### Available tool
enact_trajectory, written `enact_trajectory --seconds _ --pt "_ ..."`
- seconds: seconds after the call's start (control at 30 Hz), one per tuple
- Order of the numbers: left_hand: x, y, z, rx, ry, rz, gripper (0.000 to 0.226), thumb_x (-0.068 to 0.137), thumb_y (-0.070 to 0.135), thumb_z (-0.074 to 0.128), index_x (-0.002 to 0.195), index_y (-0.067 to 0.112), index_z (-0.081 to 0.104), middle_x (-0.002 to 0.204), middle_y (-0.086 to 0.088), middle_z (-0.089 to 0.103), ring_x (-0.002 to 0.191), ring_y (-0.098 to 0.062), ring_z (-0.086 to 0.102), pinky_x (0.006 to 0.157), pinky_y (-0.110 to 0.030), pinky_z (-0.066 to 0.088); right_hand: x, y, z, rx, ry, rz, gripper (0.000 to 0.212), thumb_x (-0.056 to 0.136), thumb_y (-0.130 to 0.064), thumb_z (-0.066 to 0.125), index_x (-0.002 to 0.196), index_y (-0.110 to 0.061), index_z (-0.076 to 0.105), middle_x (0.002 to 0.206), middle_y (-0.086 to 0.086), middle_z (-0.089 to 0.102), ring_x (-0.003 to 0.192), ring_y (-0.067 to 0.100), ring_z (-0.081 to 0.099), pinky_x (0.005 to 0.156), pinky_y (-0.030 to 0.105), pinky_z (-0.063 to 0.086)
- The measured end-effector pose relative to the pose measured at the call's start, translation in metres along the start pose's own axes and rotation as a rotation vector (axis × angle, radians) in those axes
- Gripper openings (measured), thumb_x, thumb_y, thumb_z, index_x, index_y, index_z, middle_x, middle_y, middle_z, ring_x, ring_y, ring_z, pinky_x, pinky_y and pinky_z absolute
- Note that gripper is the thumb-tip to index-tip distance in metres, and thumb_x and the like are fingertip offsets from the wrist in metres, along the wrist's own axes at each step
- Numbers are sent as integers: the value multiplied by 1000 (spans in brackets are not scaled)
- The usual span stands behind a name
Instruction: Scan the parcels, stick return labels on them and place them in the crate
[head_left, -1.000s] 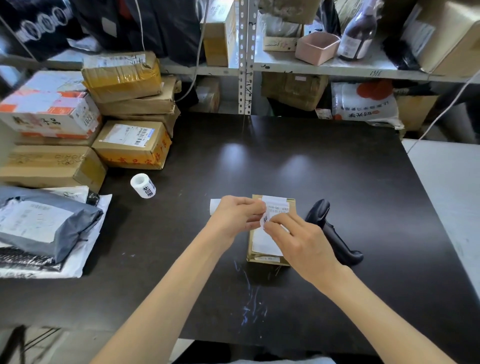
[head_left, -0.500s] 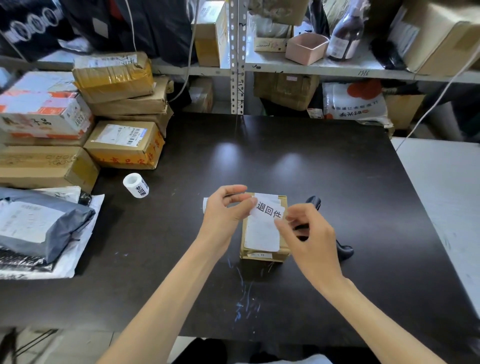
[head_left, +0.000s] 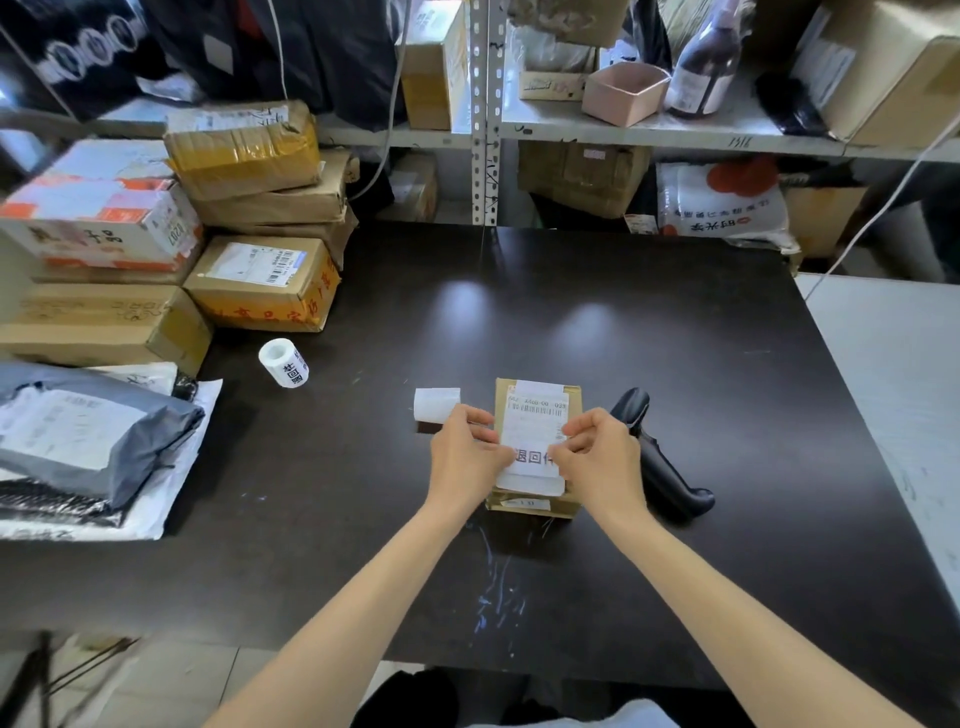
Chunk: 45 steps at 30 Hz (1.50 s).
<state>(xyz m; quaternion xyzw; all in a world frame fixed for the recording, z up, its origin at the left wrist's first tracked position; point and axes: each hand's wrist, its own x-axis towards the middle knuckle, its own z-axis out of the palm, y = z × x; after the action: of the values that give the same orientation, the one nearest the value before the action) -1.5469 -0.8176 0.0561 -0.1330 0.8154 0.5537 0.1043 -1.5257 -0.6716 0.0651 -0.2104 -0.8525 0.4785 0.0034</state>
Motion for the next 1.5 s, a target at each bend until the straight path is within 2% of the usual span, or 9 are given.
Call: enact_trajectory --seconds 0.17,0.37,0.47,0.6,0.7,0.87,1.03,1.2,1.5 --pt "6 -5 6 281 37 86 47 71 21 85 105 19 52 100 3 60 92 -12 59 71 -18 48 1 11 8 -289 74 -153 30 80 -18 77 98 -18 53 91 -5 56 80 11 56 62 19 41" --pt "14 -5 3 209 -267 -125 51 88 23 70 134 13 50 135 -4 59 115 -21 61 85 -32 57 9 19 4 -67 -119 180 46 87 -22 70 128 -12 49 133 5 56 114 22 58 84 34 56" --pt "14 1 0 209 -210 -33 45 87 22 70 129 14 54 130 -3 62 109 -17 61 68 -17 51 8 12 3 -6 -76 106 36 88 -18 68 122 -12 57 128 4 63 110 19 62 75 27 57" --pt "19 29 -17 161 -192 110 45 86 23 70 127 16 55 128 1 62 104 -12 59 83 -27 55 5 -18 -10 91 50 24 33 86 -19 71 117 -17 59 119 -4 66 95 9 61 51 7 47" --pt "20 55 -24 245 -220 263 42 83 27 71 123 23 59 115 13 63 86 2 56 64 -4 42 -8 -32 -25 150 181 19 30 85 -21 71 113 -19 61 110 -6 67 88 7 61 59 16 53" --pt "-11 81 7 284 -562 356 40 81 21 72 120 17 61 115 4 66 99 -12 63 83 -34 57 -69 -9 -62 220 455 177 27 83 -22 73 109 -21 64 103 -12 67 81 -4 60 54 7 45" --pt "-101 71 78 368 -1015 427 43 82 18 74 123 13 60 116 -1 68 100 -17 67 83 -38 59 -190 56 -94 319 812 406 26 83 -20 76 106 -21 64 104 -8 70 92 7 66 71 19 56" --pt "-206 37 136 485 -1345 523 44 81 19 74 123 13 62 114 -1 70 97 -14 67 86 -38 58 -304 108 -105 415 1127 593 21 83 -15 75 93 -25 59 84 -24 59 68 -11 60 50 2 42" --pt "-296 -5 220 587 -1512 575 48 82 21 75 127 15 59 115 0 70 97 -13 69 80 -36 60 -371 194 -137 398 1280 748 20 82 -17 76 92 -21 60 83 -24 56 74 -12 52 48 0 40"
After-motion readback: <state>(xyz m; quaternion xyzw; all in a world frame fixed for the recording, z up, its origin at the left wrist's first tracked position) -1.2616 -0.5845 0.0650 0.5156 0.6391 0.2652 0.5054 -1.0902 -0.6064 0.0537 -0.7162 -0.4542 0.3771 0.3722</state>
